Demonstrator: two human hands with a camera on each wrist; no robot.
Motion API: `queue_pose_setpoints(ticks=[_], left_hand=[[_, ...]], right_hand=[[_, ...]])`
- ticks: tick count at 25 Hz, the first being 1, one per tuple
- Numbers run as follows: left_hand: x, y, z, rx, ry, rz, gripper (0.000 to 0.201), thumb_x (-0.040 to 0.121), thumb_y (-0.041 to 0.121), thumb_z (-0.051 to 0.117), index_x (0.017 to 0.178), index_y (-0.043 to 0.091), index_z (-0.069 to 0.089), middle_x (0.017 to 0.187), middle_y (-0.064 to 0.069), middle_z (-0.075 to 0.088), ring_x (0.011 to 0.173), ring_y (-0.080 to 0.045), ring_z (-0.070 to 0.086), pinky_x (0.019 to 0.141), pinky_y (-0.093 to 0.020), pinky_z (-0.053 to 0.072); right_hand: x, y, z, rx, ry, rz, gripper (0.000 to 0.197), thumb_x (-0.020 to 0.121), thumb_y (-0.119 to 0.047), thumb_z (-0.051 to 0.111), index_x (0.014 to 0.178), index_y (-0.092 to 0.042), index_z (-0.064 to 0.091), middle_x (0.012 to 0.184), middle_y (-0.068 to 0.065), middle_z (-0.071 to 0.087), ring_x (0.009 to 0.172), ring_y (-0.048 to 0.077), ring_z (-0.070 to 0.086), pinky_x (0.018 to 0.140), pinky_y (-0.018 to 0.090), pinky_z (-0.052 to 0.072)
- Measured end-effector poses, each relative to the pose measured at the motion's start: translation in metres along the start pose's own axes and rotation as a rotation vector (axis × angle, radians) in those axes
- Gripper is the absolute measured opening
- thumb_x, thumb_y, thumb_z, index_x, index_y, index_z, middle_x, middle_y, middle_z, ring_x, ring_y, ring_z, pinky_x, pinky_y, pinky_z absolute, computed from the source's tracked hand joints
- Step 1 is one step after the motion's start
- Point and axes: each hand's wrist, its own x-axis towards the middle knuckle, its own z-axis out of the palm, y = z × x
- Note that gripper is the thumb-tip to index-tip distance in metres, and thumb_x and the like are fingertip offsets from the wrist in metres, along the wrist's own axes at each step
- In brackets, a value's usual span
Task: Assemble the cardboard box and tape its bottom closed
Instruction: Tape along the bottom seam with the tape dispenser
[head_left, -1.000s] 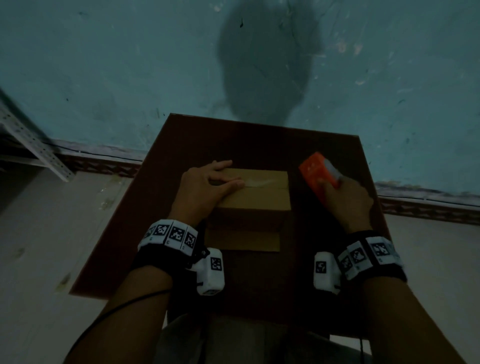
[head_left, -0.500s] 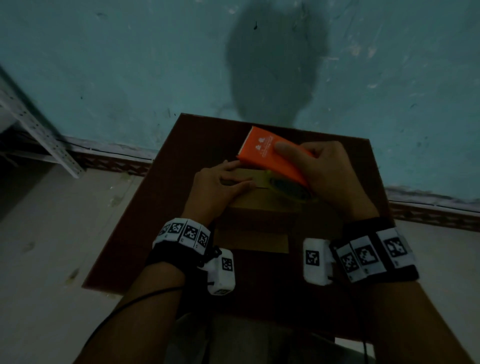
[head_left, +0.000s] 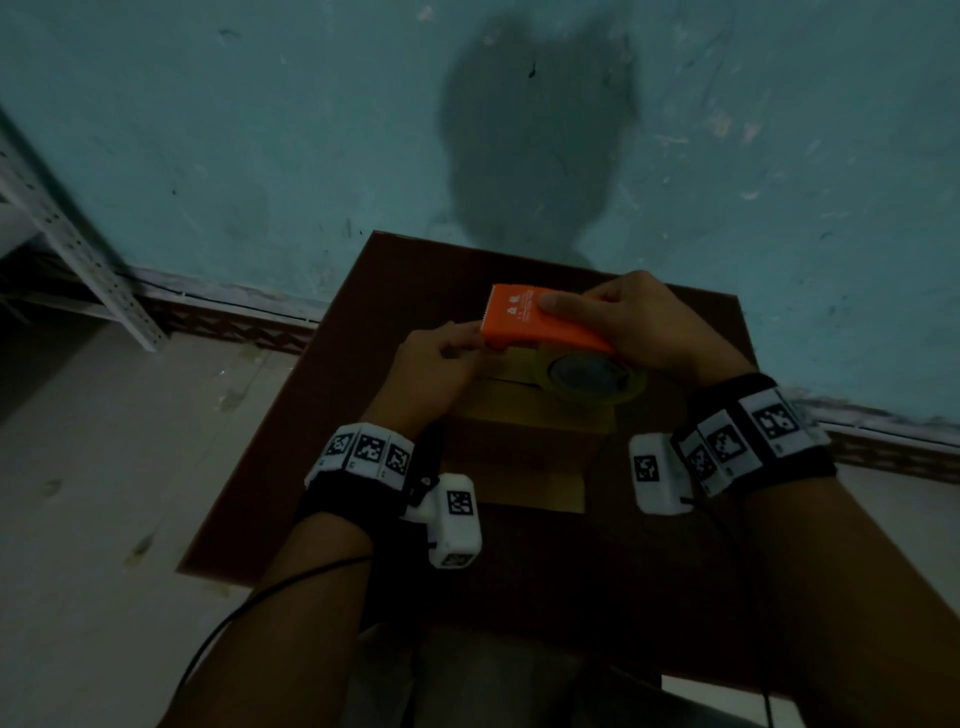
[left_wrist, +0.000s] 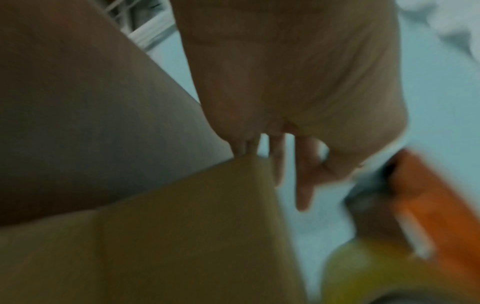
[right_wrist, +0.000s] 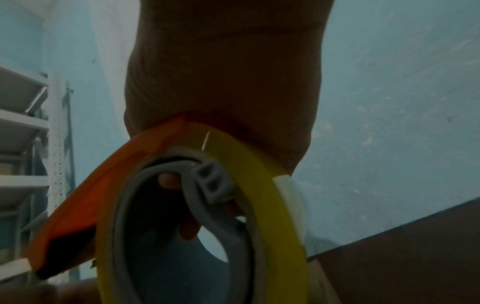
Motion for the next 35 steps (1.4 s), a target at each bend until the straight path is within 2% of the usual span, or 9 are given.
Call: queue_pose_setpoints(ticks=[2, 4, 6, 12, 16, 22, 27, 31, 35], left_hand=[[-0.003, 0.009, -0.01, -0.175, 0.108, -0.057, 0.028, 0.105, 0.017, 0.055, 0.117, 0.021, 0.08, 0.126, -0.001, 0.076, 0.115, -0.014, 0.07, 0.102, -0.04, 0.055], [-0.007, 0.015, -0.018, -0.411, 0.124, -0.154, 0.034, 0.107, 0.031, 0.051, 0.108, 0.017, 0.083, 0.114, -0.008, 0.08, 0.111, -0.022, 0.073, 0.093, -0.041, 0.054], [-0.007, 0.014, -0.021, -0.521, 0.076, -0.237, 0.044, 0.107, 0.046, 0.049, 0.106, 0.017, 0.082, 0.115, -0.012, 0.08, 0.115, -0.029, 0.072, 0.096, -0.043, 0.053], [-0.015, 0.015, -0.031, -0.572, -0.042, -0.264, 0.021, 0.109, 0.023, 0.054, 0.12, 0.011, 0.068, 0.119, -0.011, 0.072, 0.109, -0.022, 0.07, 0.083, -0.029, 0.055], [-0.016, 0.016, -0.036, -0.559, -0.043, -0.301, 0.024, 0.107, 0.022, 0.06, 0.127, 0.01, 0.066, 0.128, -0.014, 0.071, 0.105, -0.019, 0.071, 0.08, -0.027, 0.056], [-0.019, 0.019, -0.041, -0.674, -0.089, -0.353, 0.031, 0.105, 0.017, 0.061, 0.135, 0.01, 0.064, 0.126, -0.011, 0.071, 0.11, -0.021, 0.07, 0.085, -0.028, 0.06], [-0.019, 0.021, -0.04, -0.767, -0.103, -0.415, 0.023, 0.103, 0.012, 0.063, 0.126, 0.011, 0.066, 0.121, -0.012, 0.071, 0.107, -0.021, 0.071, 0.081, -0.028, 0.065], [-0.02, 0.019, -0.036, -0.81, -0.084, -0.435, 0.03, 0.1, 0.013, 0.067, 0.13, 0.012, 0.066, 0.126, -0.013, 0.07, 0.112, -0.021, 0.07, 0.074, -0.024, 0.064], [-0.017, 0.016, -0.031, -0.835, -0.063, -0.429, 0.026, 0.098, 0.012, 0.07, 0.124, 0.012, 0.069, 0.124, -0.011, 0.072, 0.113, -0.02, 0.071, 0.075, -0.023, 0.064]], right_hand=[[0.009, -0.007, 0.003, -0.077, -0.033, -0.011, 0.08, 0.085, -0.074, 0.07, 0.091, 0.005, 0.08, 0.065, 0.013, 0.062, 0.05, 0.016, 0.053, 0.05, 0.024, 0.04], [0.017, -0.013, 0.008, -0.139, -0.07, 0.0, 0.08, 0.082, -0.077, 0.07, 0.091, 0.002, 0.081, 0.066, 0.01, 0.064, 0.056, 0.019, 0.056, 0.054, 0.027, 0.042], [0.023, -0.02, 0.013, -0.196, -0.098, 0.012, 0.08, 0.08, -0.079, 0.07, 0.088, 0.0, 0.081, 0.063, 0.006, 0.064, 0.056, 0.018, 0.058, 0.054, 0.026, 0.043], [0.029, -0.031, 0.017, -0.244, -0.113, 0.005, 0.068, 0.082, -0.076, 0.073, 0.066, -0.01, 0.067, 0.05, -0.001, 0.05, 0.044, 0.014, 0.045, 0.049, 0.025, 0.036], [0.029, -0.03, 0.018, -0.265, -0.113, -0.01, 0.083, 0.082, -0.078, 0.071, 0.076, 0.005, 0.072, 0.059, 0.008, 0.054, 0.052, 0.021, 0.049, 0.055, 0.032, 0.039], [0.028, -0.025, 0.016, -0.248, -0.105, -0.019, 0.082, 0.085, -0.075, 0.07, 0.084, 0.006, 0.076, 0.061, 0.007, 0.061, 0.052, 0.018, 0.055, 0.056, 0.029, 0.043], [0.022, -0.026, 0.016, -0.231, -0.125, -0.032, 0.084, 0.082, -0.076, 0.069, 0.092, 0.007, 0.079, 0.08, 0.03, 0.072, 0.058, 0.023, 0.06, 0.057, 0.025, 0.045], [0.02, -0.024, 0.014, -0.191, -0.12, -0.016, 0.085, 0.076, -0.08, 0.067, 0.094, 0.002, 0.081, 0.087, 0.026, 0.078, 0.069, 0.042, 0.07, 0.065, 0.031, 0.052], [0.017, -0.023, 0.013, -0.164, -0.102, 0.0, 0.078, 0.077, -0.078, 0.068, 0.092, -0.003, 0.083, 0.087, 0.021, 0.08, 0.083, 0.042, 0.076, 0.071, 0.036, 0.055]])
